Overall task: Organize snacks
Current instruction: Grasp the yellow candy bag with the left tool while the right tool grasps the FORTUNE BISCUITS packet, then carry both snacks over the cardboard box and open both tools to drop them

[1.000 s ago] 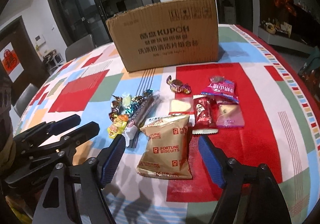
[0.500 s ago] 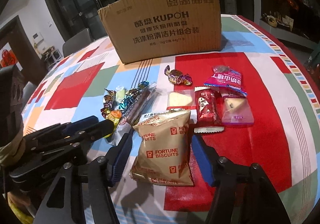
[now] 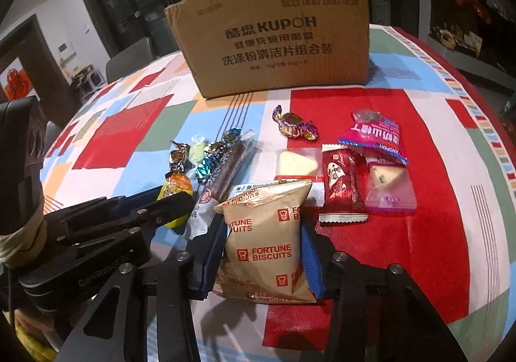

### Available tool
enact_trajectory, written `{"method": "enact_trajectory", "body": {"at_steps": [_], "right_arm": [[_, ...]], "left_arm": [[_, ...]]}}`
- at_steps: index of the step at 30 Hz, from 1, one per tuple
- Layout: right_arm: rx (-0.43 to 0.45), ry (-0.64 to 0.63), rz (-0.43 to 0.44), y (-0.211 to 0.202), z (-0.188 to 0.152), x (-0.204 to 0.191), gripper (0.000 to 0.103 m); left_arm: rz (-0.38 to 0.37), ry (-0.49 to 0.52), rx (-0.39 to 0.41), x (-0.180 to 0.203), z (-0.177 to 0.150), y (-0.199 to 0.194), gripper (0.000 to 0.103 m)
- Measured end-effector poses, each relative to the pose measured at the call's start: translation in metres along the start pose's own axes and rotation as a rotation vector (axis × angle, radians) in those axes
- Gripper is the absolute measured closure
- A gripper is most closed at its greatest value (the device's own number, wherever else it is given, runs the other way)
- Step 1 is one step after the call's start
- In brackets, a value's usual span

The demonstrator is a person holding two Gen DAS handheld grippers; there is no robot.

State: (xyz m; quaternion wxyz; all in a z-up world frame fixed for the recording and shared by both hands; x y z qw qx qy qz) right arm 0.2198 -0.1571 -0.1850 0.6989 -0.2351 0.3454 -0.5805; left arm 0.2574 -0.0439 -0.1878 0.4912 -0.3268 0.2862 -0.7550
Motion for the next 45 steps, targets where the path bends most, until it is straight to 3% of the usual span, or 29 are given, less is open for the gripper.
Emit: {"method": "enact_trajectory", "body": {"at_steps": [21, 29, 45], "right_arm": [[0.162, -0.032, 0.039, -0.077, 0.054, 0.002, 0.058], [0.238, -0.027, 0.056, -0.103, 0.1, 0.011, 0.058], [0.223, -0.062, 0.083, -0.1, 0.199, 0.017, 0.058]], "left_arm": [[0.079, 0.038, 0.146, 0.033, 0.042, -0.09, 0.076], [0.102, 0.082, 0.219, 0.048, 0.083, -0.118, 0.076], [0.075, 0.178, 0.241, 0.064, 0.187, -0.127, 0.076]]}}
Point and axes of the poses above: each gripper's, at about its wrist camera, not at the fingertips, and y roughly the way its jaws point, x to its right, z to its top, the point moved 7 cm from there along y, roughly the way its jaws point, and after that the axes turned 3 degrees about x, right-handed, at the moved point
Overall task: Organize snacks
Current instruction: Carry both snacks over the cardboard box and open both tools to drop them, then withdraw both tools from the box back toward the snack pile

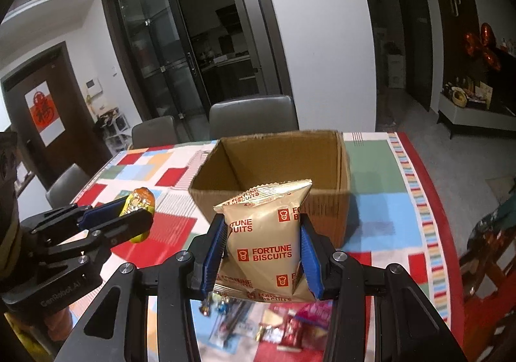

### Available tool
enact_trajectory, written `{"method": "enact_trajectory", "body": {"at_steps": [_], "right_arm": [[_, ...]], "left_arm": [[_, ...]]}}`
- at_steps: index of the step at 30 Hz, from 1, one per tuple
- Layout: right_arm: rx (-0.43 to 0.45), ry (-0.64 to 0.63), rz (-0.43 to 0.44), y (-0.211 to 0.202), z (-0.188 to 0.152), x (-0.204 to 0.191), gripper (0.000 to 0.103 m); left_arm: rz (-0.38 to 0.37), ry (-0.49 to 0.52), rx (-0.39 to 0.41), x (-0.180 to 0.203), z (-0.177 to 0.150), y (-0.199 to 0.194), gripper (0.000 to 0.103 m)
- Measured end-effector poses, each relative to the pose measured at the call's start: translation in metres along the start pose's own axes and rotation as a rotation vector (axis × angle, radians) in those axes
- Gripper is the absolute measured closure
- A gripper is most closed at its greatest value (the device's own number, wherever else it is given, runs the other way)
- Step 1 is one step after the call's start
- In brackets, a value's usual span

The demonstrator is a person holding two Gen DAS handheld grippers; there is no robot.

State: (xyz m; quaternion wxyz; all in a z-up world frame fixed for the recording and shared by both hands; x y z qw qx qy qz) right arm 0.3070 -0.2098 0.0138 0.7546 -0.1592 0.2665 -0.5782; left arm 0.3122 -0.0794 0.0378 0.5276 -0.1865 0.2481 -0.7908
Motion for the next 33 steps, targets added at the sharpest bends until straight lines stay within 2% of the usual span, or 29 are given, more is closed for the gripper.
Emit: {"method": "enact_trajectory", "body": {"at_steps": [5, 11, 24, 26, 27, 28, 29, 33], "right_arm": [[-0.029, -0.021, 0.001, 0.018, 0.024, 0.003, 0.058], [-0.065, -0.037, -0.005, 0.049, 0.048, 0.011, 0.058], [-0.093, -0.03, -0.039, 0.116, 0.067, 0.026, 0.058], [-0.102, -0.024, -0.042, 0.125, 0.068, 0.029, 0.057], [-0.111, -0.019, -0.038, 0.13, 0.067, 0.03, 0.053], [-0.127, -0.019, -0.042, 0.135, 0.064, 0.031, 0.047], [-0.129, -0.019, -0.054, 0.136, 0.063, 0.033, 0.04], [-0.124, 0.011, -0.075, 0.13, 0.056, 0.042, 0.04]], "left_arm": [[-0.031, 0.008, -0.038, -0.007, 0.026, 0.023, 0.076], [-0.029, -0.003, -0.067, -0.016, 0.045, 0.052, 0.076], [0.039, -0.076, -0.091, -0.047, 0.053, 0.124, 0.076], [0.049, -0.087, -0.094, -0.049, 0.053, 0.13, 0.07], [0.054, -0.092, -0.096, -0.05, 0.053, 0.133, 0.055], [0.059, -0.099, -0.088, -0.052, 0.053, 0.134, 0.048], [0.065, -0.102, -0.08, -0.053, 0.053, 0.133, 0.047], [0.095, -0.083, -0.064, -0.054, 0.048, 0.12, 0.043]]}}
Point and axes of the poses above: each gripper's, at about its wrist camera, not at the fingertips, and y roughly the way its jaws point, x to its right, z to its top, the point moved 7 cm from there along y, roughly the way its jaws point, and after that the axes turned 3 degrees about x, right-handed, at the moved point
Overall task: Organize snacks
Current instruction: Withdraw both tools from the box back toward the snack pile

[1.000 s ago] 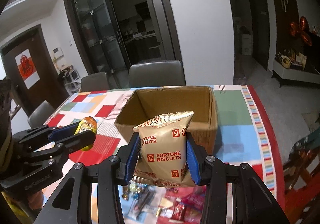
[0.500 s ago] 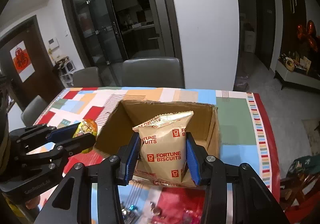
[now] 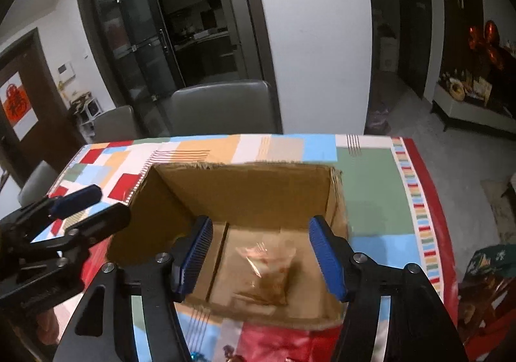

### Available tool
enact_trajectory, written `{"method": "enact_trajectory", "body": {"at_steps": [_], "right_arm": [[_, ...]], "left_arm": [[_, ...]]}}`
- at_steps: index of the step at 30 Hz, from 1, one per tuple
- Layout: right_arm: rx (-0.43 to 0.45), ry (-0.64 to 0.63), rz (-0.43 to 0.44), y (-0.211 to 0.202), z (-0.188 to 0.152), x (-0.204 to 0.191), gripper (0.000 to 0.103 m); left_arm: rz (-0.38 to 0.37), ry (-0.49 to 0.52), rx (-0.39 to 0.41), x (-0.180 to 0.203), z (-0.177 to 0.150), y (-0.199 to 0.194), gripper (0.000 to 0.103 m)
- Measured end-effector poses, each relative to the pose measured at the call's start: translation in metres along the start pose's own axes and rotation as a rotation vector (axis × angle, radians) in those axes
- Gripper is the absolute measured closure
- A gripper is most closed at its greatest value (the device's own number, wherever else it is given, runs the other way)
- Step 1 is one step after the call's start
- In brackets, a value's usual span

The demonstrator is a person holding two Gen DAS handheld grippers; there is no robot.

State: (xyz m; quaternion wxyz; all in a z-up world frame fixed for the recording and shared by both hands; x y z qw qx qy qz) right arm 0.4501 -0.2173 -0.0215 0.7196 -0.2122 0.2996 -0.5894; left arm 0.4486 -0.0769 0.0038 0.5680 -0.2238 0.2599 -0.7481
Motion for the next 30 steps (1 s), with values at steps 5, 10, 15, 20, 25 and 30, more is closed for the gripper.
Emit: {"method": "enact_trajectory", "body": {"at_steps": [5, 10, 15, 20, 25, 30], "right_arm": [[0.038, 0.016, 0.002, -0.022, -0.006, 0.002, 0.04], [0.076, 0.003, 0.03, -0.05, -0.017, -0.011, 0.04], [0.081, -0.027, 0.054, -0.065, -0.029, -0.024, 0.04], [0.019, -0.056, 0.083, -0.066, -0.046, -0.038, 0.04], [-0.055, -0.093, 0.083, -0.061, -0.066, -0.047, 0.04], [-0.115, -0.115, 0.078, -0.055, -0.086, -0.049, 0.04]], "left_arm": [[0.035, 0.024, 0.039, 0.002, -0.006, -0.023, 0.039], [0.045, 0.052, 0.073, 0.006, -0.016, -0.053, 0.039], [0.048, 0.045, 0.089, 0.005, -0.025, -0.077, 0.039], [0.074, 0.041, 0.058, 0.0, -0.042, -0.086, 0.039], [0.068, 0.014, 0.001, -0.005, -0.067, -0.087, 0.04], [0.068, 0.015, -0.053, -0.005, -0.089, -0.087, 0.04]]}}
Point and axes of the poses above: each gripper's, at about its wrist camera, not at the fingertips, and y roughly the way its jaws point, x to its right, z to its top, the point moved 7 cm from there along y, roughly the way its jaws point, and after that the axes turned 3 degrees about x, right-handed, at the moved point
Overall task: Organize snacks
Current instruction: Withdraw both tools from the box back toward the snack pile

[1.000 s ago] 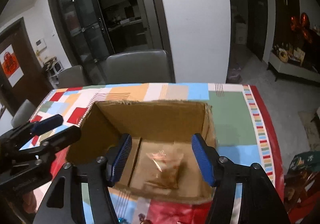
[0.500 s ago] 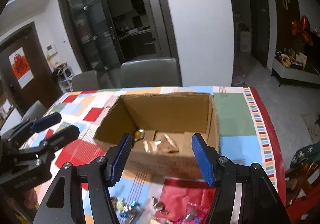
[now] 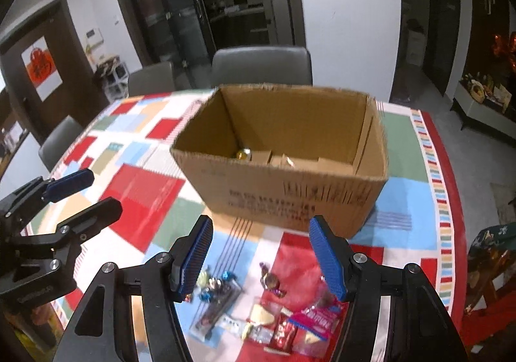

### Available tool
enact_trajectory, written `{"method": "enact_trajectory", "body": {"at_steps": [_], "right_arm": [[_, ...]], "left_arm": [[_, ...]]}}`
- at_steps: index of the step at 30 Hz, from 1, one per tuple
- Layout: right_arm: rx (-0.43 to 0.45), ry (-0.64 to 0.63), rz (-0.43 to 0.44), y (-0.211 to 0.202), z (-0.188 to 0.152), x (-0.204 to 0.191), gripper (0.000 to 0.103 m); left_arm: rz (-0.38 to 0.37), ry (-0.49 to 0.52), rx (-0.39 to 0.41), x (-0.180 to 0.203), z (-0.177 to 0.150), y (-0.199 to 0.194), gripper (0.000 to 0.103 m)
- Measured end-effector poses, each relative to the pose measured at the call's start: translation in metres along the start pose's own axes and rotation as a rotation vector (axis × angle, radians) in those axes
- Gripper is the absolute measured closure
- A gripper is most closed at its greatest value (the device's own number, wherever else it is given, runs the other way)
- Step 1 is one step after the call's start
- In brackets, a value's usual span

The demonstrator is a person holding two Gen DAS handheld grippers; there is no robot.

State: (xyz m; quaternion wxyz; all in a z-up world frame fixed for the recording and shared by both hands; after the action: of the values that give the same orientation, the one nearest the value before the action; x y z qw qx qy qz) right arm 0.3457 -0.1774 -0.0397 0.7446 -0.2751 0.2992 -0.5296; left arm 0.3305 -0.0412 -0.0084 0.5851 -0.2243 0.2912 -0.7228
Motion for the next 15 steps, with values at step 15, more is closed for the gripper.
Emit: {"method": "enact_trajectory", "body": {"at_steps": [15], "right_arm": [[-0.234, -0.052, -0.01, 0.041, -0.043, -0.001, 0.04]], "left_arm": [[-0.075, -0.024, -0.222, 0.004, -0.055, 0.037, 0.059]]}}
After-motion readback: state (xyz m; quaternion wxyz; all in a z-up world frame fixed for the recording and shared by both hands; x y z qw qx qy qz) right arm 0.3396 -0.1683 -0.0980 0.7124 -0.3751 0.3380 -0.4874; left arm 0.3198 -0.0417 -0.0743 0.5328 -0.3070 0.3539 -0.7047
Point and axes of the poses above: each gripper's, at about its wrist camera, not at the fingertips, and y roughly the way its jaws point, x to its right, z to its top, the point moved 7 cm from there along y, roughly the way its jaws point, and after that the axes turned 3 degrees about x, right-handed, at the moved point
